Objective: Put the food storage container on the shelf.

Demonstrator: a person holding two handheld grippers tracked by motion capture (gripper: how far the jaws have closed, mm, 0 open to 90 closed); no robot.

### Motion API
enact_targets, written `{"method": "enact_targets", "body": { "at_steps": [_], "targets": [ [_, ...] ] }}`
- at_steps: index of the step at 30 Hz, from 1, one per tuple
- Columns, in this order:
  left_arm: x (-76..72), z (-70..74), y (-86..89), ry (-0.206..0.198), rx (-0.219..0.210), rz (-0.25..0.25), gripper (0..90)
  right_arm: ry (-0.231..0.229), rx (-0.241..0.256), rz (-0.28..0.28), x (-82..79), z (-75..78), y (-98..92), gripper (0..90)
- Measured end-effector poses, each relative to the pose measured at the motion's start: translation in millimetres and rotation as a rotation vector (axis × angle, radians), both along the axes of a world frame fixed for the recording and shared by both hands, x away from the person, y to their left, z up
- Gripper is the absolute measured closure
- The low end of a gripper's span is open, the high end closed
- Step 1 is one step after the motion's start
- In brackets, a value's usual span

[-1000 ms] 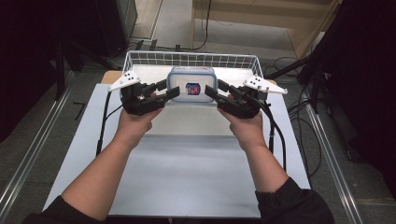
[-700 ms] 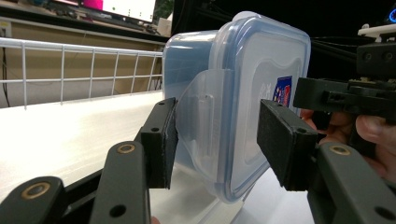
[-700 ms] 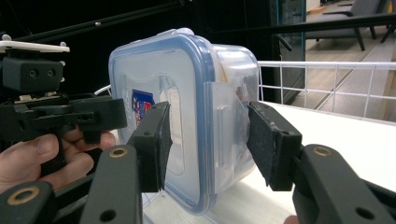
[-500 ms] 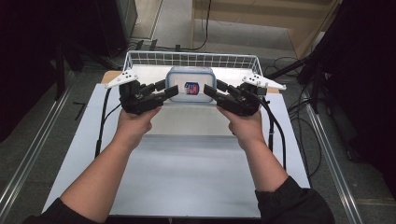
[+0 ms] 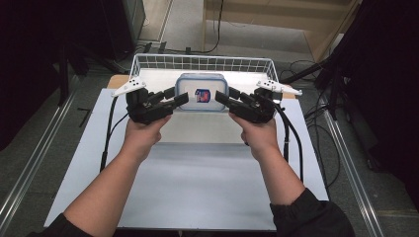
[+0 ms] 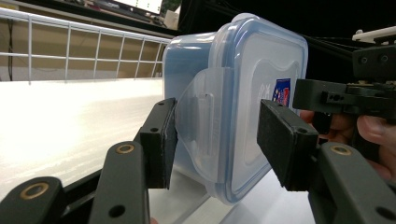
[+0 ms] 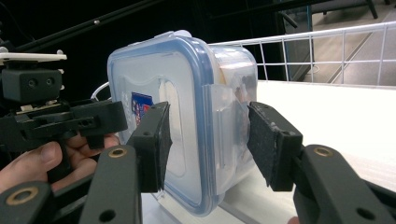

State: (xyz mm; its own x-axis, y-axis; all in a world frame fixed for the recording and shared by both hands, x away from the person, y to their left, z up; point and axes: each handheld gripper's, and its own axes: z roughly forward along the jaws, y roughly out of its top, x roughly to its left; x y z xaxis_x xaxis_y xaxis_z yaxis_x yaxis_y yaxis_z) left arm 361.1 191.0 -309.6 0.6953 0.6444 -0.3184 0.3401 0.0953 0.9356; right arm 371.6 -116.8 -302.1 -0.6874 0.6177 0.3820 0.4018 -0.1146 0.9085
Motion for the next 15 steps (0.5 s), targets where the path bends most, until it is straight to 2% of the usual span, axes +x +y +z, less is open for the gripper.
{"method": "enact_targets", "body": {
  "at_steps": [11,15],
  "targets": [
    [5.6,4.4,-5.6,-0.011,0.047,0.024,47.7,0.017,0.011,-0.023,6.8,-2.8,0.5,49.2],
    [7.4,5.0,-7.3,-0.009,0.042,0.03,47.7,0.013,0.014,-0.028,8.3,-2.6,-1.0,49.2]
  ]
}}
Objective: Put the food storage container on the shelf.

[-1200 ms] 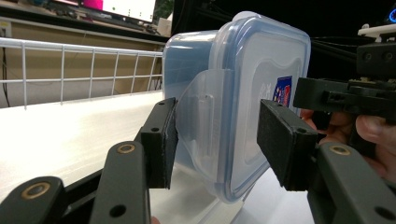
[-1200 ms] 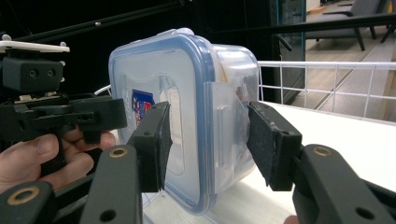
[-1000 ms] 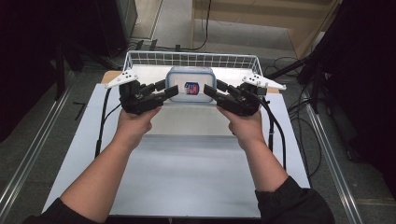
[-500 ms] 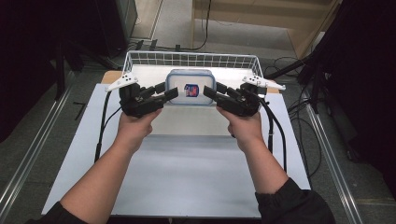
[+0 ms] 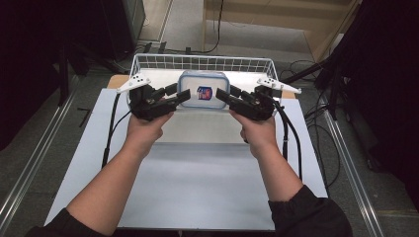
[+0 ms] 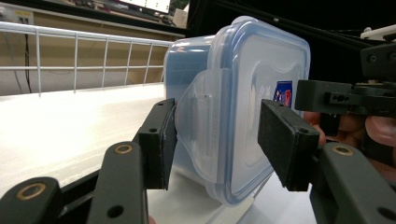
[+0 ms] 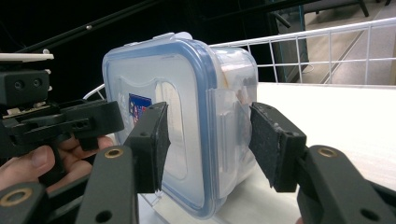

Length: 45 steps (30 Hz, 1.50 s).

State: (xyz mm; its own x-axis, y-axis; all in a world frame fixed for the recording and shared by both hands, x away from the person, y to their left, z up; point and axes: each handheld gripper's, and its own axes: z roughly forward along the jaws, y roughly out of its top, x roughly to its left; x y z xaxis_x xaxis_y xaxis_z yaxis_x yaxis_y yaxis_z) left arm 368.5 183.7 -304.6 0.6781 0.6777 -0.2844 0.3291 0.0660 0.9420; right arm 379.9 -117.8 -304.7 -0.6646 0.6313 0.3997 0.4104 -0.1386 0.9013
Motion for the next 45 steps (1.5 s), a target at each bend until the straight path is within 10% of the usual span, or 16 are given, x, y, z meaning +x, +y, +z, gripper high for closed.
{"method": "enact_targets", "body": {
  "at_steps": [19,45],
  "targets": [
    [15.5,7.7,-1.1,0.012,-0.05,0.027,44.1,0.046,0.06,-0.023,16.1,1.5,-6.7,50.5],
    [28.8,7.4,-5.2,0.042,-0.038,0.077,45.6,0.025,0.006,-0.062,24.9,2.5,-6.4,68.8]
  ]
}}
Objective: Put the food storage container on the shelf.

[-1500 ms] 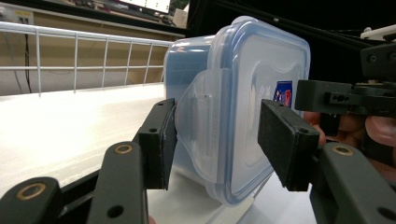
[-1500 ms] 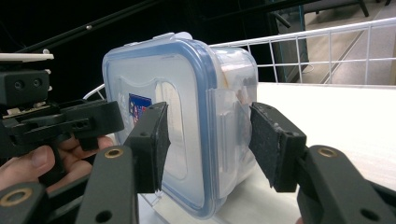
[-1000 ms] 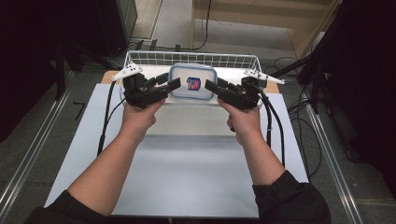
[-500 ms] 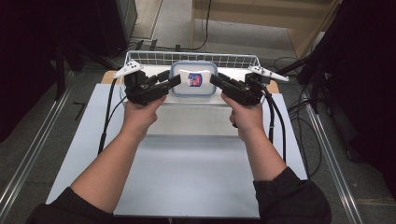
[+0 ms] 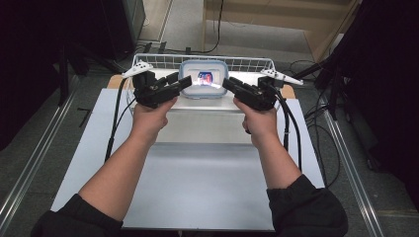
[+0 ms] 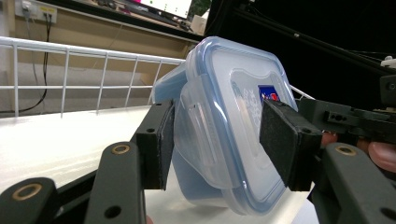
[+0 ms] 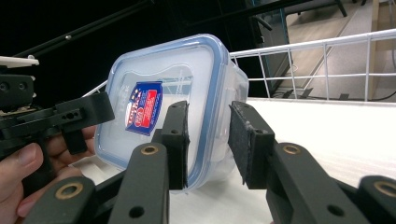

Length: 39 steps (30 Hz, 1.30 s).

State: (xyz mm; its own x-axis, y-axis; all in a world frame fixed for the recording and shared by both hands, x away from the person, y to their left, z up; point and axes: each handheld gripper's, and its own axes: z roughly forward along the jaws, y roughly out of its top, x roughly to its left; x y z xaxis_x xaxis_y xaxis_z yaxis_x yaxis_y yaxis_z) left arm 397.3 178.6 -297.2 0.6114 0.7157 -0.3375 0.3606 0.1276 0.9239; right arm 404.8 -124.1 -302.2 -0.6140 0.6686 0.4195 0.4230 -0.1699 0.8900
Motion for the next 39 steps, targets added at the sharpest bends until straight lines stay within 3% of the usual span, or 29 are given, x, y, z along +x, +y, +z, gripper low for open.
{"method": "enact_targets", "body": {
  "at_steps": [7,17,22,31,39],
  "targets": [
    [-2.1,1.5,2.6,0.02,0.0,-0.005,43.5,-0.007,-0.012,0.015,-4.7,1.3,2.1,69.4],
    [-12.0,2.5,1.9,0.004,0.0,-0.021,47.2,-0.008,-0.013,0.018,-14.2,-0.9,1.5,68.5],
    [-7.9,2.9,0.2,0.036,-0.025,-0.002,46.7,-0.001,-0.008,0.012,-12.5,-0.5,0.8,68.3],
    [-1.1,-0.4,1.3,0.074,-0.004,-0.004,35.2,0.012,-0.007,0.011,-5.5,-1.9,2.1,67.6],
    [-3.8,1.4,0.3,0.052,0.021,0.003,35.4,0.009,-0.017,0.016,-10.0,-1.5,2.0,66.9]
  ]
}}
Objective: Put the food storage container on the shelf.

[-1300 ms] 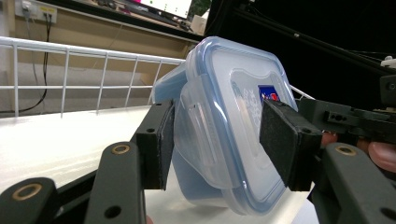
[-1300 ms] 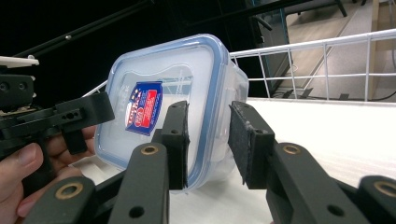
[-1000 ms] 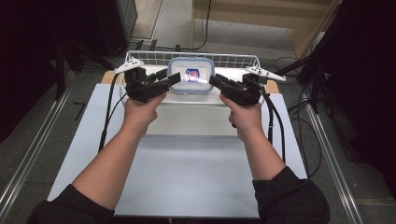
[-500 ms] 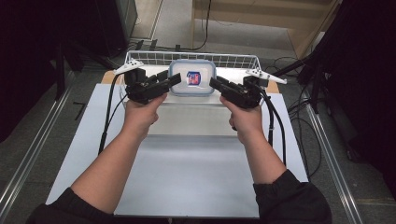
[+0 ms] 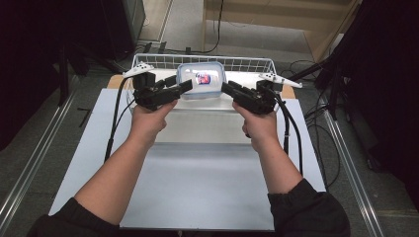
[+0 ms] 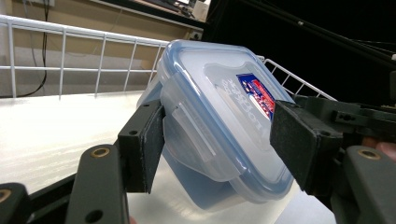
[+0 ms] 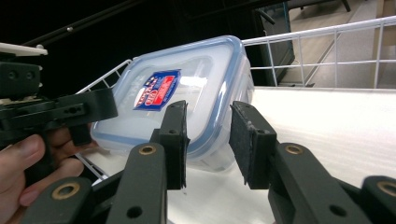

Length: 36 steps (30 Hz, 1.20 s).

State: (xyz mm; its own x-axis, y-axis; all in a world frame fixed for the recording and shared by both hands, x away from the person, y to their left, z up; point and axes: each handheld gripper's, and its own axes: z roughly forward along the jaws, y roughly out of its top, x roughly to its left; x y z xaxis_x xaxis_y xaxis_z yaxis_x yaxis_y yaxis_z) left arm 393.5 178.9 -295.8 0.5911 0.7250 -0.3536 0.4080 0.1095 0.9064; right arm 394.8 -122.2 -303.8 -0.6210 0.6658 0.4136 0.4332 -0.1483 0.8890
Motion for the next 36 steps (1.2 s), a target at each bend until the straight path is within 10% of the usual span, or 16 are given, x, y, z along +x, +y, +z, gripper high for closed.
{"method": "enact_targets", "body": {
  "at_steps": [19,24,29,36],
  "targets": [
    [-8.6,1.0,4.4,-0.04,0.013,0.043,33.8,-0.023,-0.026,0.003,-11.2,1.1,-1.2,71.7],
    [-25.0,3.3,8.2,-0.097,0.049,0.066,47.3,-0.035,-0.04,-0.012,-12.6,2.1,-4.6,76.6],
    [-43.9,0.9,4.9,-0.149,0.089,0.028,80.8,-0.054,-0.058,-0.016,-15.9,1.7,-3.5,86.6],
    [-54.6,-7.7,-10.8,-0.176,0.11,-0.025,90.0,-0.053,-0.067,-0.013,-17.7,1.3,-1.5,87.1]
  ]
}}
